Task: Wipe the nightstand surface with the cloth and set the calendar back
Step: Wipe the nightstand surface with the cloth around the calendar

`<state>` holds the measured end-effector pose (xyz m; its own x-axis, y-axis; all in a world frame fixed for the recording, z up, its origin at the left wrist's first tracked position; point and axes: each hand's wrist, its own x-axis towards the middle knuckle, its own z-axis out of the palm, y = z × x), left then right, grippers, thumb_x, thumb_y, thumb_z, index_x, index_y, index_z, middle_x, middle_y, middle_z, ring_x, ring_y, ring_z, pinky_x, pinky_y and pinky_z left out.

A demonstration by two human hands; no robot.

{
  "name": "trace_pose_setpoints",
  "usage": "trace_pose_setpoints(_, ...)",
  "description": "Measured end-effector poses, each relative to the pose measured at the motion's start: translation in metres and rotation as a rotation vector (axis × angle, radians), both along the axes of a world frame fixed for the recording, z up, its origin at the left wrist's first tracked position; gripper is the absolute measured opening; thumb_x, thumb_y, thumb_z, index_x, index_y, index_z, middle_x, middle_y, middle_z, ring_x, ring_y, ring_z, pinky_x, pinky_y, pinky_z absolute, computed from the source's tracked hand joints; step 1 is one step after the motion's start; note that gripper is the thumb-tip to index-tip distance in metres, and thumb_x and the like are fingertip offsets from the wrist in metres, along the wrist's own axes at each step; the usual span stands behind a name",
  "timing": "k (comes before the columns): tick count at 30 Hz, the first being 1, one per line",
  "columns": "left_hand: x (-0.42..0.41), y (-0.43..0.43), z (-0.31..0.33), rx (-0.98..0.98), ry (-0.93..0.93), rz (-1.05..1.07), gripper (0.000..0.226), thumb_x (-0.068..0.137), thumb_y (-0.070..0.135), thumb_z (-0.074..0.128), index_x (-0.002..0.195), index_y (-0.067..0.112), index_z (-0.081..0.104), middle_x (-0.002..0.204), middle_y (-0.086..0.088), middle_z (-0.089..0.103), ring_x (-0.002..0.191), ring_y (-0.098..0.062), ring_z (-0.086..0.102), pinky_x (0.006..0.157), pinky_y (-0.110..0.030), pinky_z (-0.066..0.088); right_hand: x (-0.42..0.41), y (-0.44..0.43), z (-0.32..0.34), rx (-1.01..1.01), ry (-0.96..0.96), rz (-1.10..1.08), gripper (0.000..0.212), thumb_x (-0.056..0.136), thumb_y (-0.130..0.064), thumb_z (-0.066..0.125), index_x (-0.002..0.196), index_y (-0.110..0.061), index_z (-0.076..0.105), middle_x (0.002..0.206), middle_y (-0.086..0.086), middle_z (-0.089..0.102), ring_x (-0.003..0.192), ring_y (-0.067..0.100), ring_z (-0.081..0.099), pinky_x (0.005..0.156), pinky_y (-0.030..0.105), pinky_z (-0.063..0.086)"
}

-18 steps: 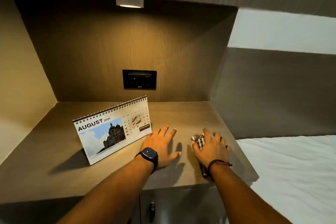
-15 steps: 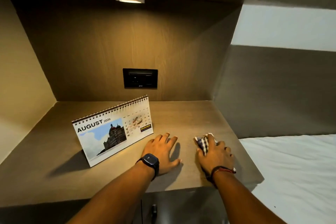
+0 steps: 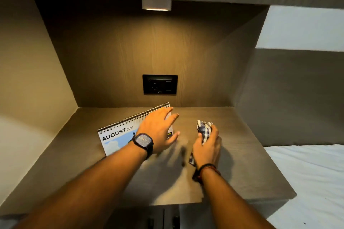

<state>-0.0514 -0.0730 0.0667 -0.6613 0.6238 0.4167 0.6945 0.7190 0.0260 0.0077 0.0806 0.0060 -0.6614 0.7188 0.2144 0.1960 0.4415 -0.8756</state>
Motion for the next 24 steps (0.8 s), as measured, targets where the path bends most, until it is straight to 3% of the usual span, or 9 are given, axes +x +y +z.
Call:
trace_pose_setpoints(2, -0.016, -0.015, 0.027, 0.009, 0.079, 0.006, 0.054, 0.083, 0.043, 0.056, 0.127, 0.012, 0.051, 0.132, -0.017, 0.051, 0.117, -0.034, 0.048, 0.093, -0.045, 0.044, -0.013, -0.028, 0.010, -0.074, 0.059, 0.036, 0.052, 0.088, -0.018, 0.056, 0.136, -0.025, 0.038, 0.123, 0.020, 0.051, 0.103, 0.038, 0.056, 0.074, 0.029, 0.036)
trace_pose_setpoints(5, -0.035, -0.027, 0.051, -0.023, 0.103, 0.062, 0.052, 0.087, 0.044, 0.049, 0.130, 0.014, 0.048, 0.132, -0.014, 0.051, 0.117, -0.032, 0.047, 0.092, -0.046, 0.043, -0.029, -0.064, 0.017, -0.131, 0.076, 0.105, 0.052, 0.089, -0.020, 0.055, 0.136, -0.029, 0.036, 0.128, 0.018, 0.046, 0.100, 0.035, 0.058, 0.072, 0.030, 0.045)
trace_pose_setpoints(9, -0.052, -0.032, 0.053, -0.171, -0.042, 0.163, 0.052, 0.093, 0.050, 0.034, 0.136, 0.021, 0.039, 0.135, -0.009, 0.048, 0.118, -0.029, 0.045, 0.092, -0.044, 0.043, -0.043, -0.099, 0.013, -0.177, 0.091, 0.142, 0.054, 0.090, -0.020, 0.055, 0.138, -0.029, 0.034, 0.134, 0.016, 0.037, 0.101, 0.036, 0.058, 0.080, 0.044, 0.055)
trace_pose_setpoints(14, -0.059, -0.042, 0.032, -0.190, -0.204, 0.104, 0.047, 0.097, 0.044, 0.026, 0.138, 0.023, 0.037, 0.141, -0.007, 0.043, 0.125, -0.027, 0.039, 0.101, -0.044, 0.037, -0.051, -0.127, 0.008, -0.274, 0.144, 0.079, 0.049, 0.092, -0.021, 0.052, 0.139, -0.024, 0.035, 0.132, 0.017, 0.034, 0.104, 0.037, 0.056, 0.085, 0.044, 0.053)
trace_pose_setpoints(18, -0.063, -0.043, 0.023, -0.224, -0.096, 0.096, 0.053, 0.095, 0.048, 0.025, 0.141, 0.023, 0.032, 0.152, -0.007, 0.028, 0.137, -0.027, 0.022, 0.112, -0.043, 0.021, -0.043, -0.150, -0.003, -0.274, 0.124, 0.142, 0.052, 0.093, -0.017, 0.050, 0.141, -0.019, 0.031, 0.138, 0.020, 0.032, 0.117, 0.039, 0.051, 0.095, 0.051, 0.048)
trace_pose_setpoints(24, -0.062, -0.043, 0.020, -0.242, -0.033, 0.118, 0.053, 0.093, 0.052, 0.020, 0.139, 0.029, 0.032, 0.156, -0.003, 0.017, 0.141, -0.026, 0.011, 0.113, -0.044, 0.012, -0.049, -0.139, 0.002, -0.345, 0.059, 0.041, 0.047, 0.093, -0.009, 0.047, 0.137, -0.018, 0.035, 0.129, 0.025, 0.039, 0.105, 0.043, 0.056, 0.087, 0.044, 0.050)
